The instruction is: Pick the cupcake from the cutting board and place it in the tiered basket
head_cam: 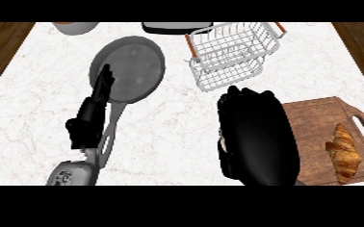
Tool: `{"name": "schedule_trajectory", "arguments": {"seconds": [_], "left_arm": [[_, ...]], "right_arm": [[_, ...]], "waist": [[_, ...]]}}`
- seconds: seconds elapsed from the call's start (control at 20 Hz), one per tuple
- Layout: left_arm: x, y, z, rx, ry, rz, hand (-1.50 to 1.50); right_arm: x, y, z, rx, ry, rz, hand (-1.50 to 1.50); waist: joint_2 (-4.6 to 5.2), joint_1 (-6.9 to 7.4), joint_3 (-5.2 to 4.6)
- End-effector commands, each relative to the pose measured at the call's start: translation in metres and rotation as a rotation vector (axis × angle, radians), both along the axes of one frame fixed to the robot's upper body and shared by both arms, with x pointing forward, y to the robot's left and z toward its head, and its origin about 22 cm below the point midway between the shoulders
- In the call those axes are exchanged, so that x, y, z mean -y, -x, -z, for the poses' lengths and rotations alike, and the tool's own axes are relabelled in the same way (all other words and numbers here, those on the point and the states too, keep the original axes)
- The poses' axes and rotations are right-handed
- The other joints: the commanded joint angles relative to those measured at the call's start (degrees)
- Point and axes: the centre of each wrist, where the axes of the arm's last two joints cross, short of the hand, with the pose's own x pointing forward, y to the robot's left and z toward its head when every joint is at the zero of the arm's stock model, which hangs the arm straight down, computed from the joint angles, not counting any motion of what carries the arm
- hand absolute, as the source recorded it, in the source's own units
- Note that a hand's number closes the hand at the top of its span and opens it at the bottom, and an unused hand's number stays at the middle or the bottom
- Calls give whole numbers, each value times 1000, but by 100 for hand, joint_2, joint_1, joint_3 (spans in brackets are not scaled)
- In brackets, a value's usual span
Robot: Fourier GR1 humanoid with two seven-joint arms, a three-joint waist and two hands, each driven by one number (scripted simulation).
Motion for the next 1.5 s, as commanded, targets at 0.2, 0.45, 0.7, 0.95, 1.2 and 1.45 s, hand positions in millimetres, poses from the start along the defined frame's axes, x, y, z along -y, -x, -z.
{"name": "schedule_trajectory", "arguments": {"seconds": [0.2, 0.45, 0.7, 0.95, 1.2, 1.45], "left_arm": [[-2, -12, 0, 1, 0, 0, 0], [10, -8, -10, 1, -7, 25, 0], [3, -3, -4, 4, -10, 1, 0], [23, -5, -6, 1, 10, 10, 0], [17, 0, -6, 1, 6, 6, 0], [6, 0, -2, -14, -3, 6, 0]], "right_arm": [[11, 2, -87, 70, -69, 56, 150], [15, -30, -96, 40, -314, 57, 150], [-1, -58, -126, 25, -323, 51, 150], [-17, -70, -116, 66, -311, 86, 150], [12, -123, -116, 76, -265, 143, 150], [30, -154, -113, 67, -205, 131, 150]], "waist": [[5, -2, -2], [15, 71, 3], [26, 44, 4], [30, 17, 6], [44, 60, 8], [50, 52, 7]]}}
